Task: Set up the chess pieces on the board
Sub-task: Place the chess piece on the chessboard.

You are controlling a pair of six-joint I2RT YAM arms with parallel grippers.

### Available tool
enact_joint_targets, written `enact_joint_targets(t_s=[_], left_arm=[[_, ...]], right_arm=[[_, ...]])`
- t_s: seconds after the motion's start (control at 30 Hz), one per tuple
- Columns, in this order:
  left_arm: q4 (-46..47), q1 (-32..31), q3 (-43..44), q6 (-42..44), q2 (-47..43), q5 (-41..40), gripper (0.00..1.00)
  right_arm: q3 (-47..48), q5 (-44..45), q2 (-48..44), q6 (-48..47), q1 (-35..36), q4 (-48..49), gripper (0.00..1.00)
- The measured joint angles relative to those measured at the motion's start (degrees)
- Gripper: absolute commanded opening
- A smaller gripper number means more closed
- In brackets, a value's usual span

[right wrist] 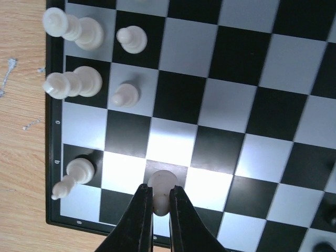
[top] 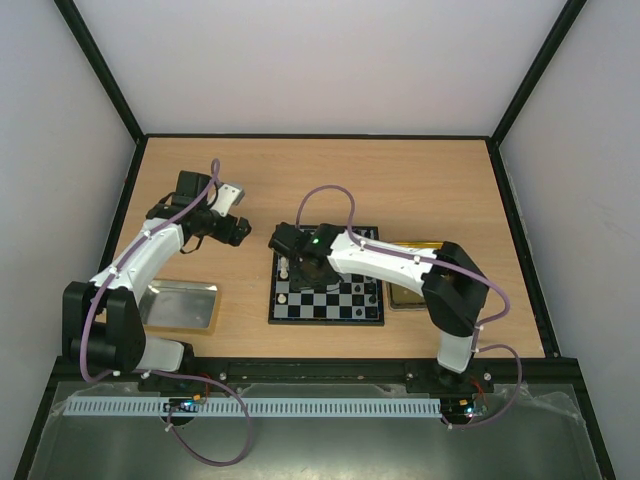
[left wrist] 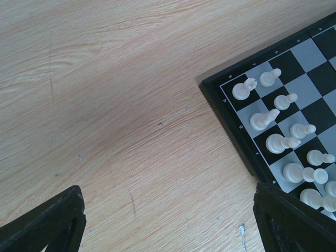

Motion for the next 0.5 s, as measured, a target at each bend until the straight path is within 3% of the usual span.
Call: enact_joint_targets(t_s=[0.5], left_arm=[[0.4, 0.0, 0.0, 0.0, 0.0, -0.5, 0.88]], right_arm=[[5.9, -2.4, 6.7, -0.4, 0.8, 2.4, 0.05]])
